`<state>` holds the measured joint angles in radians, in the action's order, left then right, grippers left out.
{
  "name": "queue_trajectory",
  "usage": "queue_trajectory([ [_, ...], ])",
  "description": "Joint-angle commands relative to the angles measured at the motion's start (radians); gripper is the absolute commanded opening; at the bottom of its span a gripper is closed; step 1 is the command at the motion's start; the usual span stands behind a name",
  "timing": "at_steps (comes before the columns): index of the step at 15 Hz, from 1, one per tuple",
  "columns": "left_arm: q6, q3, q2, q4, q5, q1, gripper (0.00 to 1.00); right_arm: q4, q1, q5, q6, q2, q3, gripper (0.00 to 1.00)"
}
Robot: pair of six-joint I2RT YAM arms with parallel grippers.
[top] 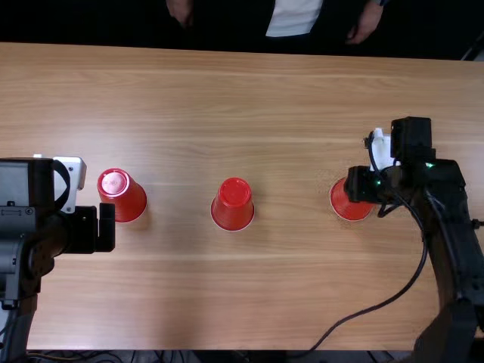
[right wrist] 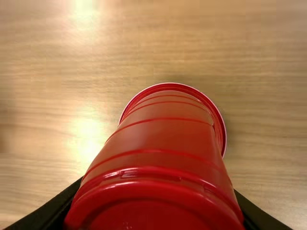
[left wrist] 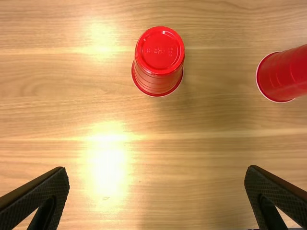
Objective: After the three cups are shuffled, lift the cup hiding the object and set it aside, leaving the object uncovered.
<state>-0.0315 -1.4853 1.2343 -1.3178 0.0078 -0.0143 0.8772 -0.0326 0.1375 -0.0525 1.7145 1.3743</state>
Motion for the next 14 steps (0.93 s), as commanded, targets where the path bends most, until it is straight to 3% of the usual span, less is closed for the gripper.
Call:
queue_trajectory([
  [1, -0.007, 0.019, 0.007, 0.002, 0.003, -0.012, 1.00, 0.000, 0.010, -0.005, 0.006, -0.072, 0.023, 0.00],
  [5, -0.007, 0.019, 0.007, 0.002, 0.003, -0.012, 1.00, 0.000, -0.001, -0.005, -0.001, -0.168, 0.048, 0.00],
  [7, -0.005, 0.017, 0.007, 0.002, 0.005, -0.013, 1.00, 0.000, -0.024, -0.014, -0.005, -0.196, 0.046, 0.00],
  [10, -0.004, 0.019, 0.007, 0.002, 0.007, -0.013, 1.00, 0.013, -0.167, -0.014, -0.012, -0.231, 0.032, 0.00],
  [14, 0.000, 0.019, 0.007, 0.002, 0.011, -0.013, 1.00, 0.017, -0.244, -0.014, -0.016, -0.268, -0.041, 0.00],
])
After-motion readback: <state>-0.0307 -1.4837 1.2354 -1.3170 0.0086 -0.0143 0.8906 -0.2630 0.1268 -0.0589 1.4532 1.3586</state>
